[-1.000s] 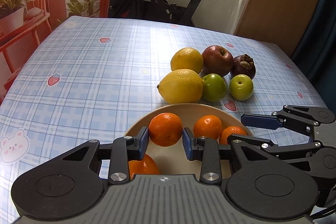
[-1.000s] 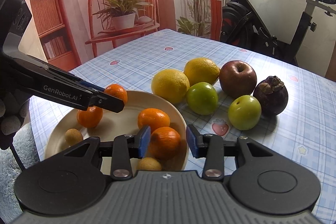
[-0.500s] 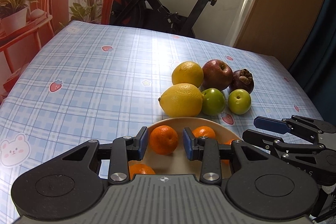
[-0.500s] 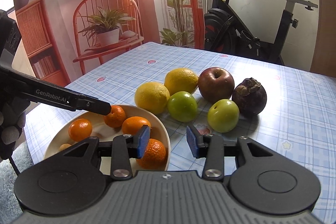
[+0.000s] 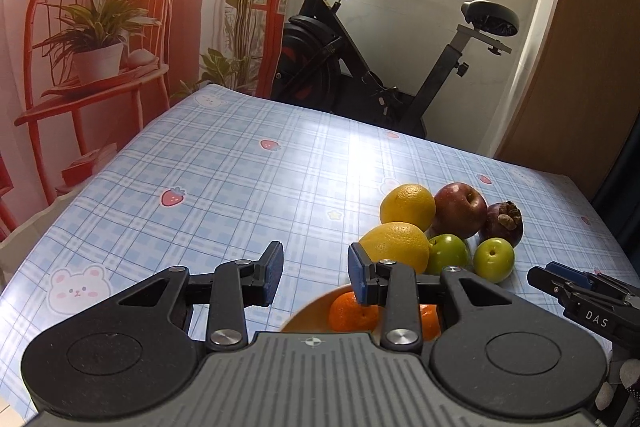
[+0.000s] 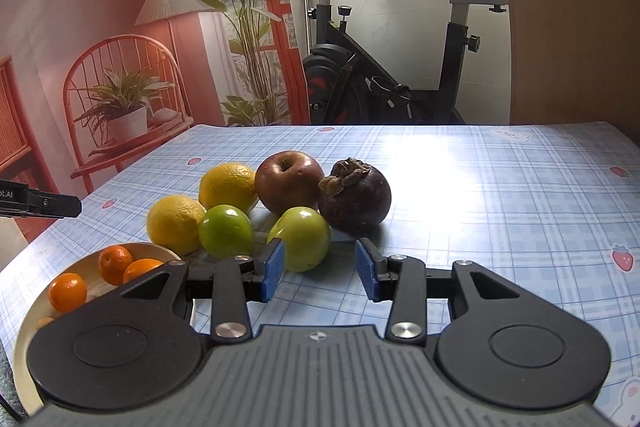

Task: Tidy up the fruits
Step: 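Move both open grippers toward the green apples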

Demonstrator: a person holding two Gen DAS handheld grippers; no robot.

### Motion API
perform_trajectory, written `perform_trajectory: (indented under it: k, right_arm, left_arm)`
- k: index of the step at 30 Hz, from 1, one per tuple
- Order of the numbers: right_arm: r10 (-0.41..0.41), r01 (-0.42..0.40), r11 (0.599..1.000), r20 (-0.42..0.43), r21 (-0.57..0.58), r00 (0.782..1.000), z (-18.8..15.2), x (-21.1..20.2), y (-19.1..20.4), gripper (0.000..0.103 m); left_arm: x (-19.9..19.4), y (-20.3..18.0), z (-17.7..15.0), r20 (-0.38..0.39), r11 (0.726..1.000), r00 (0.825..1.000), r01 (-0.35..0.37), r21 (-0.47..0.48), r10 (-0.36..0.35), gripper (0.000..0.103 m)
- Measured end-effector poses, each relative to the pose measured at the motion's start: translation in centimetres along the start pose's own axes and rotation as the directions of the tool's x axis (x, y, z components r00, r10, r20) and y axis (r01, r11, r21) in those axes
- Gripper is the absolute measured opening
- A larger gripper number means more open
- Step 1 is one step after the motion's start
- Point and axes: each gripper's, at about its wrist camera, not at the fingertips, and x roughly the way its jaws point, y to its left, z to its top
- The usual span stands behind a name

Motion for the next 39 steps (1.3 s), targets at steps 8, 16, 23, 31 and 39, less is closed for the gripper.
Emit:
perform_trajectory:
  k: [8,16,23,31,39]
  right_arm:
    - [-0.02,0.02,1.0,0.014,-0.022,1.0,-0.1,1.5,-0.1,0.042]
    - [-0.01,0.011,1.0,0.028,-0.012,1.0,-0.7,1.6,-0.2,0.042]
    - [0.017,-0.018,1.0,0.036,0.023,0.999,-0.7,1.4,-0.9,0.042]
    - [0.038,-0.039,0.999,0.039,0.028,0.998,-0.7,1.3,-1.1,0.042]
    - [0.079,-0.079,0.997,0.014,-0.012,0.997,-0.2,2.4,-0.3,0.042]
  left_arm:
    - [-0.8,-1.1,-0.6,0.042,0.999,0.998,-0.043,0.004,0.043,0.037]
    - [-0.6,-0.9,-0.9,0.041,0.998,0.997,-0.059,-0.014,0.06,0.037]
    - [-0.2,-1.0,-1.3,0.008,0.999,0.999,-0.052,-0.016,0.052,0.037]
    - [-0.4,-1.3,-1.7,-0.003,0.999,0.999,-0.041,-0.006,0.041,0.037]
    - [-0.7,-1.1,-1.7,0.006,0.999,0.999,-0.041,-0.007,0.041,0.037]
